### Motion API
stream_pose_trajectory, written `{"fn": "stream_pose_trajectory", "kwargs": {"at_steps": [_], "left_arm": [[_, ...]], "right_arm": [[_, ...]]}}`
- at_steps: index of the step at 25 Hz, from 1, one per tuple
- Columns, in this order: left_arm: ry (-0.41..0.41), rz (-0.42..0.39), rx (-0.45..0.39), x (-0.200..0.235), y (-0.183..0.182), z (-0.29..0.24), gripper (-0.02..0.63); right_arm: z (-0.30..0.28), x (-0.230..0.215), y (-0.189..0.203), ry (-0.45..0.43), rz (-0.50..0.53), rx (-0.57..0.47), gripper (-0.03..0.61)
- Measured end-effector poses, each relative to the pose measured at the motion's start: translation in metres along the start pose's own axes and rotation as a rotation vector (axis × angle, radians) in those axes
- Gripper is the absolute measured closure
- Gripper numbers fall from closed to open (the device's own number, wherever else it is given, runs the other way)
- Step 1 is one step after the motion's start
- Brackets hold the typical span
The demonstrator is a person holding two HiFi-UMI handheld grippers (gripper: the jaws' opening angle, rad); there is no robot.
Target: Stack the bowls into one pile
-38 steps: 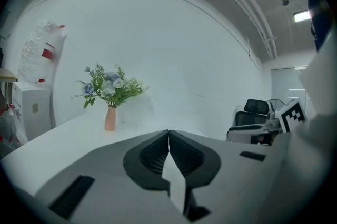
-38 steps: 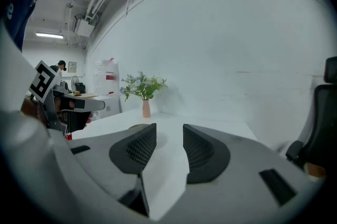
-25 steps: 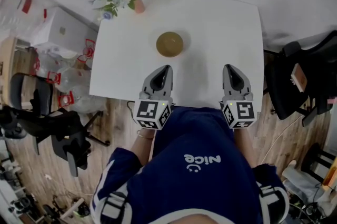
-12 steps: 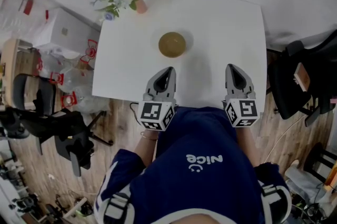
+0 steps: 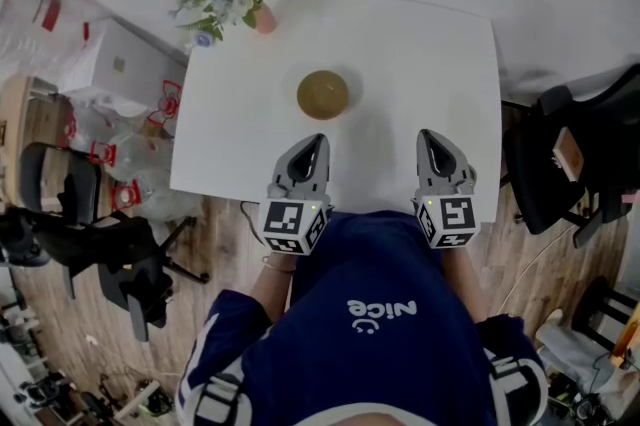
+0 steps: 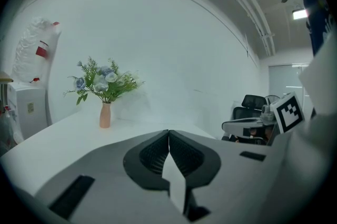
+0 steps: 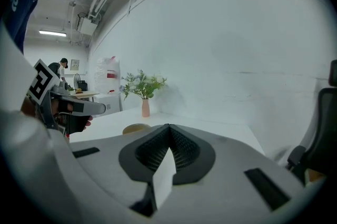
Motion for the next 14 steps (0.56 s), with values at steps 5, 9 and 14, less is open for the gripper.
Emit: {"fn": "stream_pose_trajectory", "kwargs": {"at_steps": [5,9,14], "left_arm": [[-0.003,0.003,0.002,0.002,0.001,-0.002,0.597],[0.001,0.003,0.004,0.003,0.001,-0.004,0.597],[0.016,-0.004,0.004,0.005,0.0,-0.012,0.597]], "right_arm": [[-0.003,0.001,-0.002,0.002,0.029,0.005,0.557],[-0.004,0.002,-0.003,0.008,0.04,0.01,0.557],[-0.009,-0.001,-0.006,0.026,0.043,0.006,0.557]]}}
Point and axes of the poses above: the fingertips, and each gripper's own axes: z backward along the fingers, x to its left, y out of its underside, the point moved 5 cm from there along z, backward along the fingers, and after that the axes turned 10 degrees about -z, right-handed, at the moved point
